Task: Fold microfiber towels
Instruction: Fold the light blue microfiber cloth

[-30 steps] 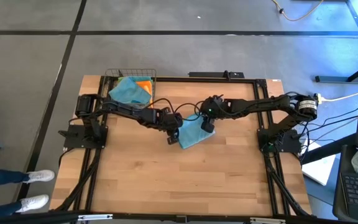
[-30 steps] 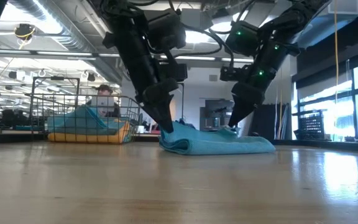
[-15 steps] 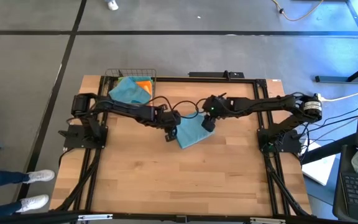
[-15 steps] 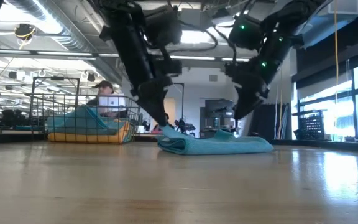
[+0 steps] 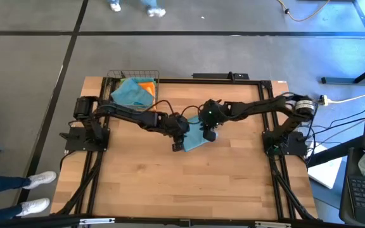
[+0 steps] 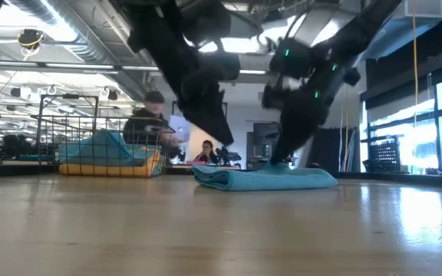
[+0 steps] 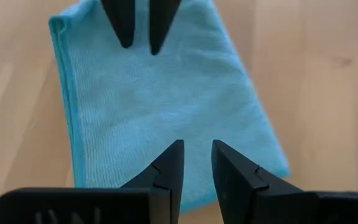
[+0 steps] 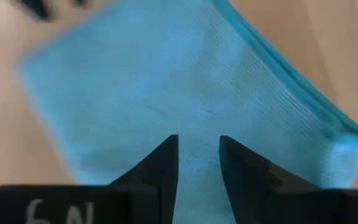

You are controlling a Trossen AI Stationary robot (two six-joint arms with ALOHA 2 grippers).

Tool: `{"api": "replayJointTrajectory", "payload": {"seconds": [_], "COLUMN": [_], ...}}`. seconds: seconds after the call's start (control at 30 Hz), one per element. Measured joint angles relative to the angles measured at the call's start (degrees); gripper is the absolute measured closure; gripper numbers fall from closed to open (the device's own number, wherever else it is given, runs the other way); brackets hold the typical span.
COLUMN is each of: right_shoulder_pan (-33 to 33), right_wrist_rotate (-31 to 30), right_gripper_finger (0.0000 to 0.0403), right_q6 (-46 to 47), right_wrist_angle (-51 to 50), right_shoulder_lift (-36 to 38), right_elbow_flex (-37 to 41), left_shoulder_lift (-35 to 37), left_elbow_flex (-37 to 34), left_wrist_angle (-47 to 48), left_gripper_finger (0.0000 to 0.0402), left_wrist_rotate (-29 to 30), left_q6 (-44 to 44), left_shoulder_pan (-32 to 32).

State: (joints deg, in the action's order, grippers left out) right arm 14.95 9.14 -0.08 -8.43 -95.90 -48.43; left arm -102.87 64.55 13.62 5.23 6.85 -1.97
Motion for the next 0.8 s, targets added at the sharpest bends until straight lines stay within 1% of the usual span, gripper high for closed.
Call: {"api": "replayJointTrajectory", "payload": {"seconds": [0.13,0.2,0.37,0.43,0.5,0.53,0.6,0.67,0.8], "right_shoulder_pan": [2.44,2.99,3.45,3.44,3.78,4.18,5.50,6.64,7.53], "right_wrist_rotate": [-0.69,-0.64,-1.49,-3.67,-6.86,-7.34,-6.51,-3.70,-3.51], "right_gripper_finger": [0.0283,0.0282,0.0282,0.0282,0.0282,0.0282,0.0282,0.0282,0.0282], "right_q6": [2.46,4.10,2.78,2.68,1.02,-0.04,-0.22,-0.20,-0.04], "right_wrist_angle": [-2.86,-2.21,0.96,2.28,2.20,2.18,2.73,2.62,1.56], "right_shoulder_lift": [-2.82,-2.53,-0.11,1.00,0.98,0.53,-0.77,-2.18,-3.50], "right_elbow_flex": [-0.40,-1.18,-1.34,-1.43,-1.20,-0.83,-0.26,0.17,0.17], "left_shoulder_lift": [-1.81,-1.85,-1.99,-1.99,-1.99,-1.99,-1.99,-1.99,-1.99], "left_elbow_flex": [0.00,0.00,0.02,0.02,0.02,0.02,0.02,0.02,0.02], "left_wrist_angle": [2.38,4.21,4.78,4.79,4.85,4.98,5.29,5.34,6.34], "left_gripper_finger": [0.0327,0.0327,0.0327,0.0327,0.0327,0.0327,0.0327,0.0327,0.0327], "left_wrist_rotate": [-1.19,-1.92,-2.05,-1.99,-1.99,-1.99,-2.27,-2.56,-3.35], "left_q6": [2.36,3.54,4.59,4.63,4.61,4.61,4.61,4.61,4.61], "left_shoulder_pan": [-0.67,-0.70,0.03,0.33,0.57,0.61,0.67,0.65,0.65]}}
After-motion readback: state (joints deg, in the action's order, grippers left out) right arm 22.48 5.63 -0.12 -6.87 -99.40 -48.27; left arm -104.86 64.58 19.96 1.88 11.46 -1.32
